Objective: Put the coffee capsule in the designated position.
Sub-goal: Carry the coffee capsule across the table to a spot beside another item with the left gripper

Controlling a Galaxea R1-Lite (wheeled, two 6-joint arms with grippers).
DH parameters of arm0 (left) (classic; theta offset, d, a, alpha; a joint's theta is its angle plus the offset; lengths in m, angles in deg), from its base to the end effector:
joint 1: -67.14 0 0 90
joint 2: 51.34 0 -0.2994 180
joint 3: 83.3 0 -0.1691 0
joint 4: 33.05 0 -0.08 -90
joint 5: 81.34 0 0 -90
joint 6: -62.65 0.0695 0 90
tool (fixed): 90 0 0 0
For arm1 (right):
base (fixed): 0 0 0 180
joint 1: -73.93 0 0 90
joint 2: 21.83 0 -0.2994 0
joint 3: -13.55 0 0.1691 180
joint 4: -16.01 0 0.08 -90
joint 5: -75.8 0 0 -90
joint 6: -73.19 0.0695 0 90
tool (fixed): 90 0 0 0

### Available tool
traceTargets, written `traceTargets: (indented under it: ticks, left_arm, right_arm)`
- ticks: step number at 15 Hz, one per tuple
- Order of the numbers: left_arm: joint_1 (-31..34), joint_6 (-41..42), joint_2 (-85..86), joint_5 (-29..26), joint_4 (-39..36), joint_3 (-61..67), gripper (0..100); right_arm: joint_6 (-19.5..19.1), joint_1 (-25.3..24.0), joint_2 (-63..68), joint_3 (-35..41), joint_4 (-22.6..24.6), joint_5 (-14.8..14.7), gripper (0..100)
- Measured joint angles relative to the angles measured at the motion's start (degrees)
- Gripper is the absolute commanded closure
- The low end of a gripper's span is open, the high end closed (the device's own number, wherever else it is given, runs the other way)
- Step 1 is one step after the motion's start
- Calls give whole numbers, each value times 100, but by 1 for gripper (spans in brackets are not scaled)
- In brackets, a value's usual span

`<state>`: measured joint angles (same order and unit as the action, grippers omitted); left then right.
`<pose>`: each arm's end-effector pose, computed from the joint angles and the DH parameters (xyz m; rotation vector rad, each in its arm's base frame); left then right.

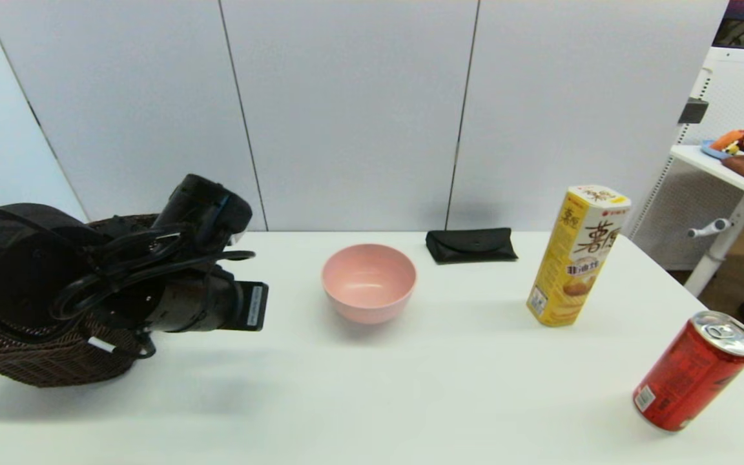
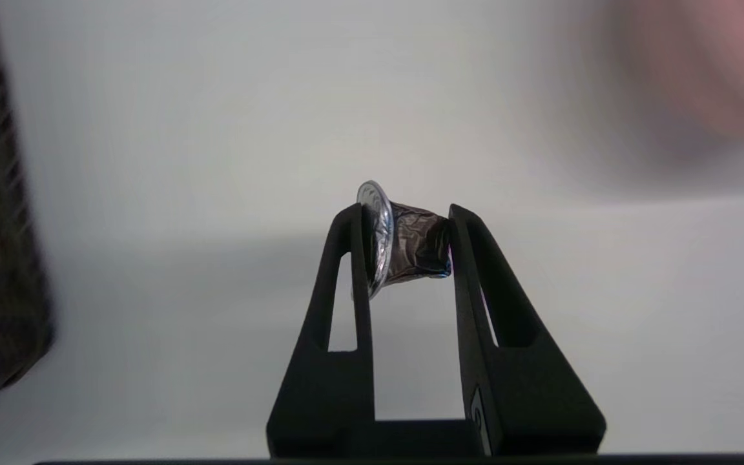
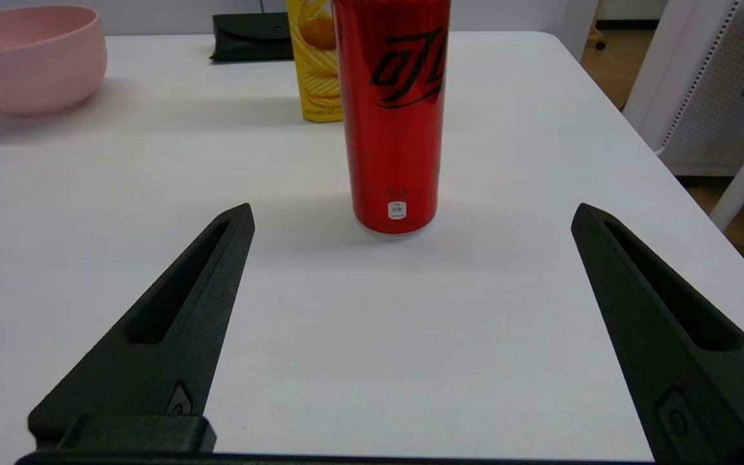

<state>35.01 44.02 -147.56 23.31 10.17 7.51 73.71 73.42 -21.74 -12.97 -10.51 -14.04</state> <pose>0.2587 -0.1417 0.1637 0.0443 0.8389 -0.1499 0.0015 0.0002 0.0755 0.0091 0.0016 0.0117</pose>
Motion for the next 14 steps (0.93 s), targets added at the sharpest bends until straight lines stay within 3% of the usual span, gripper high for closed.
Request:
traceTargets:
  ticks: [7, 11, 14]
  left_arm:
    - [-1442, 72, -806, 0, -11, -2430, 100]
    - [-1759, 586, -1979, -46, -312, -3969, 100]
    - [-1838, 924, -2743, -380, -767, -4524, 100]
  right_arm:
    - [0, 0, 0, 0, 0, 0, 0]
    - [0, 0, 0, 0, 0, 0, 0]
    - [0, 0, 0, 0, 0, -2, 0]
